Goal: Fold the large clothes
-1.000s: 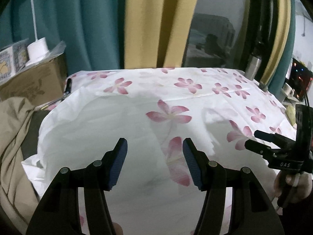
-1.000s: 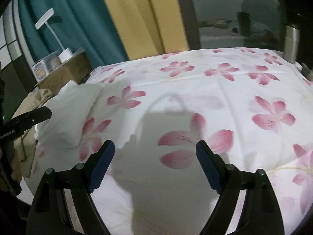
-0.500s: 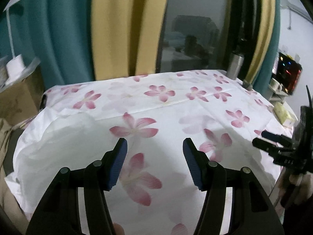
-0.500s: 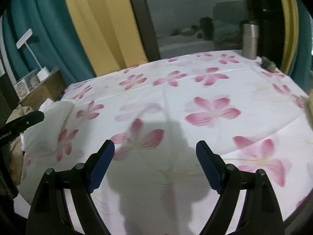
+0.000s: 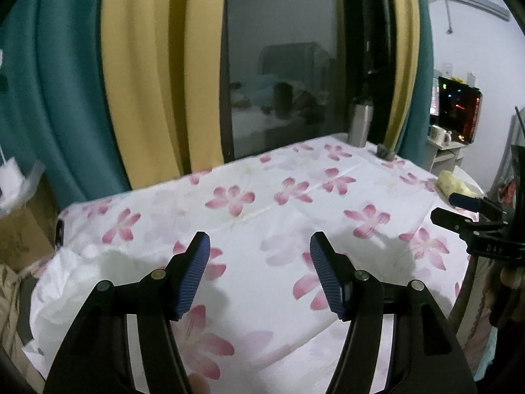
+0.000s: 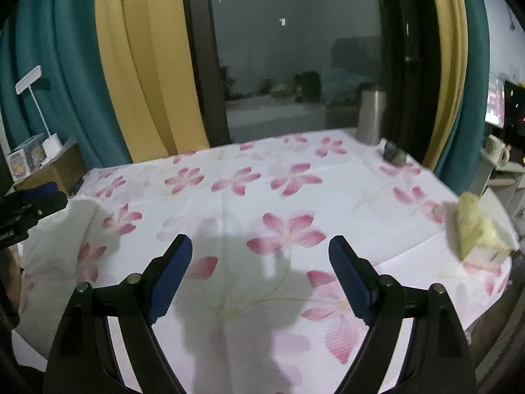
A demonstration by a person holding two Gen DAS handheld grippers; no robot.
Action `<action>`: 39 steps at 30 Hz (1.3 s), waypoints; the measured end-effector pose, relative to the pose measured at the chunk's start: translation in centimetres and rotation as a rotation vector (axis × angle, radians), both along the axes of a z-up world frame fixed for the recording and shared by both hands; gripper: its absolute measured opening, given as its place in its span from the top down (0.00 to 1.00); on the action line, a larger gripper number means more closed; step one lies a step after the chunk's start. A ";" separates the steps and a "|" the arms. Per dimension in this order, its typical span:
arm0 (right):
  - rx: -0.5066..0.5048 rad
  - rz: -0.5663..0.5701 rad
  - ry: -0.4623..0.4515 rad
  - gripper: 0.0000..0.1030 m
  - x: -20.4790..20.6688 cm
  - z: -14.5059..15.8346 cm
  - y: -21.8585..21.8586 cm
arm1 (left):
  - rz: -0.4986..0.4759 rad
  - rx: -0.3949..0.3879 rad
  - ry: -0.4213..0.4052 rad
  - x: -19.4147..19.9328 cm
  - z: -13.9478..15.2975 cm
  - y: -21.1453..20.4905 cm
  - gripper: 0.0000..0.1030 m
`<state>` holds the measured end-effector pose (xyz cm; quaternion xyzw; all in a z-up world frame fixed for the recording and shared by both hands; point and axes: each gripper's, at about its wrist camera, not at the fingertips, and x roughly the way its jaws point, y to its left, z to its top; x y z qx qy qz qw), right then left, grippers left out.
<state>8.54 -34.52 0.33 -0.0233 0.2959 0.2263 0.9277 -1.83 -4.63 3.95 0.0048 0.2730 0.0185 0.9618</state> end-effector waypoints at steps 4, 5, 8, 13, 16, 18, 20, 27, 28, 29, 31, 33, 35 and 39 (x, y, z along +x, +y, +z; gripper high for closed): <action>-0.014 -0.014 -0.054 0.16 -0.8 2.0 -0.3 | -0.002 0.007 -0.051 -0.7 1.7 -0.4 0.35; -0.011 -0.016 -0.066 0.12 -1.0 2.5 -0.4 | -0.001 0.009 -0.060 -0.8 2.1 -0.4 0.35; 0.000 -0.013 -0.105 0.07 -1.8 4.2 -0.5 | -0.016 0.017 -0.091 -1.3 3.3 -0.6 0.35; -0.001 -0.003 -0.175 0.07 -3.1 6.9 -0.2 | -0.016 0.044 -0.144 -2.2 5.4 -0.9 0.35; -0.004 -0.001 -0.216 0.07 -3.8 8.5 0.0 | -0.015 0.054 -0.183 -3.0 6.7 -1.0 0.35; -0.006 0.002 -0.237 0.07 -4.2 9.2 0.1 | -0.017 0.064 -0.206 -3.5 7.5 -1.1 0.35; -0.010 0.002 -0.258 0.07 -4.5 10.0 0.3 | -0.021 0.078 -0.238 -4.3 8.4 -1.3 0.35; -0.013 0.007 -0.318 0.06 -5.9 12.1 1.2 | -0.028 0.094 -0.299 -6.3 10.6 -1.2 0.35; -0.015 0.008 -0.325 0.06 -6.1 12.3 1.4 | -0.024 0.095 -0.304 -6.5 10.8 -1.1 0.35; -0.017 0.009 -0.334 0.06 -6.3 12.6 1.6 | -0.021 0.095 -0.307 -6.5 10.9 -1.1 0.35; -0.020 0.013 -0.351 0.06 -6.7 13.2 1.9 | -0.008 0.093 -0.321 -6.9 11.3 -0.8 0.35; -0.022 0.015 -0.364 0.06 -7.2 13.6 2.1 | 0.000 0.086 -0.330 -7.3 11.6 -0.4 0.35; -0.031 0.019 -0.375 0.06 -7.7 14.1 2.5 | 0.006 0.070 -0.335 -7.9 12.2 0.1 0.35; -0.036 0.014 -0.414 0.06 -9.0 15.4 2.6 | 0.036 0.068 -0.375 -9.7 13.3 0.8 0.35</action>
